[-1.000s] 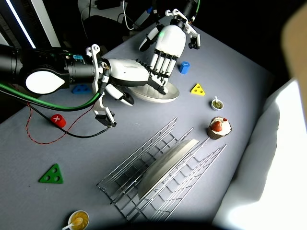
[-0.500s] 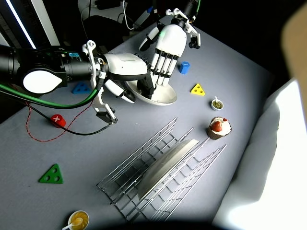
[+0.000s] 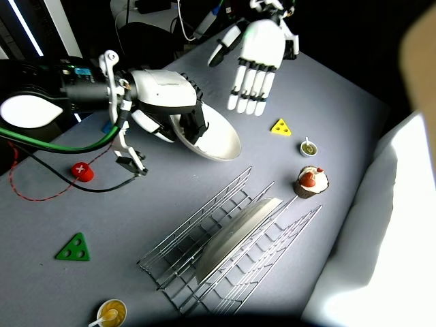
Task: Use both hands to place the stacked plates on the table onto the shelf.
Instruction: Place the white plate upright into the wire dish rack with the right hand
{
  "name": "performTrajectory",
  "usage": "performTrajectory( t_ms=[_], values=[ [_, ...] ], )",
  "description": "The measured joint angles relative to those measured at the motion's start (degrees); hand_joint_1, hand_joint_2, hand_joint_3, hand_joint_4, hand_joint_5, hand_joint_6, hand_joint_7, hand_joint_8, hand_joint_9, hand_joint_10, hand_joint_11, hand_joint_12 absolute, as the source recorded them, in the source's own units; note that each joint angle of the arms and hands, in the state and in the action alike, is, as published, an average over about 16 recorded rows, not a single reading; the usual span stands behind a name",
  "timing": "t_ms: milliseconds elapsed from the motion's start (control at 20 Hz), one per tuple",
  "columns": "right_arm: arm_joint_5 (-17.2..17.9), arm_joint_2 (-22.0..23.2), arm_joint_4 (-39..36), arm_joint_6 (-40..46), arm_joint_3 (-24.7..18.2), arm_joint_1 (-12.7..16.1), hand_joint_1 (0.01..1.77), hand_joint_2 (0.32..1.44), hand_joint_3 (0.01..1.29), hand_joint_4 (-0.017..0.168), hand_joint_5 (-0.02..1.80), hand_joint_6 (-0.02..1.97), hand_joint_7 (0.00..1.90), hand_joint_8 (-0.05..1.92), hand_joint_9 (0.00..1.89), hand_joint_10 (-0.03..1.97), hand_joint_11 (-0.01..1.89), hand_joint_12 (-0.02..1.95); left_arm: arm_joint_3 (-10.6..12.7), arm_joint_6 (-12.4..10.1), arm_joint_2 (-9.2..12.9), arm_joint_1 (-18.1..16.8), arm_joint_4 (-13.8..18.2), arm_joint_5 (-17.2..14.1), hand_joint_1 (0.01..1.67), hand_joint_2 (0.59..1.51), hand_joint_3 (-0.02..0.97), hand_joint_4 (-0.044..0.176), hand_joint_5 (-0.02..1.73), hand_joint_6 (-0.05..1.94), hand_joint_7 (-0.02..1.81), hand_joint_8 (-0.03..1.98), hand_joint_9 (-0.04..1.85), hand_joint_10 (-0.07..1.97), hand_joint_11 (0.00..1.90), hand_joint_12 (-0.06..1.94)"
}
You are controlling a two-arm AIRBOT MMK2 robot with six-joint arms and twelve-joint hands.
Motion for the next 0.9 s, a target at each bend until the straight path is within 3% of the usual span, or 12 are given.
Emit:
performTrajectory(
  t_ms=[350,700,900],
  values=[
    [-4.76,7.74,7.72,0.19,-6.91,6.11,1.44,0.92,0.01,-0.002,0.97,0.84,1.22,0.31,1.19,0.58,1.03,1.18,1.04,0.00,3.62,-1.85,-1.94,-1.70,0.06,1.090,0.012,0.000,0.15,0.02,0.18,0.00,0.19,0.01,0.17,0.01],
    [-10.67,14.10,19.02,0.49,-12.32,14.31,1.46,0.93,0.01,-0.005,0.90,0.94,1.12,0.53,1.11,0.76,0.99,1.28,2.19,0.00,6.40,-2.29,-0.95,-3.19,0.05,1.088,0.012,0.001,0.14,0.02,0.18,0.00,0.19,0.01,0.18,0.01],
    [-13.27,16.20,26.21,0.64,-13.59,17.88,1.46,0.93,0.01,-0.007,0.89,0.96,1.10,0.56,1.10,0.77,0.98,1.31,2.58,0.00,7.49,-2.30,-0.15,-4.07,0.04,1.088,0.012,0.001,0.14,0.02,0.18,0.00,0.19,0.01,0.19,0.01]
  ],
)
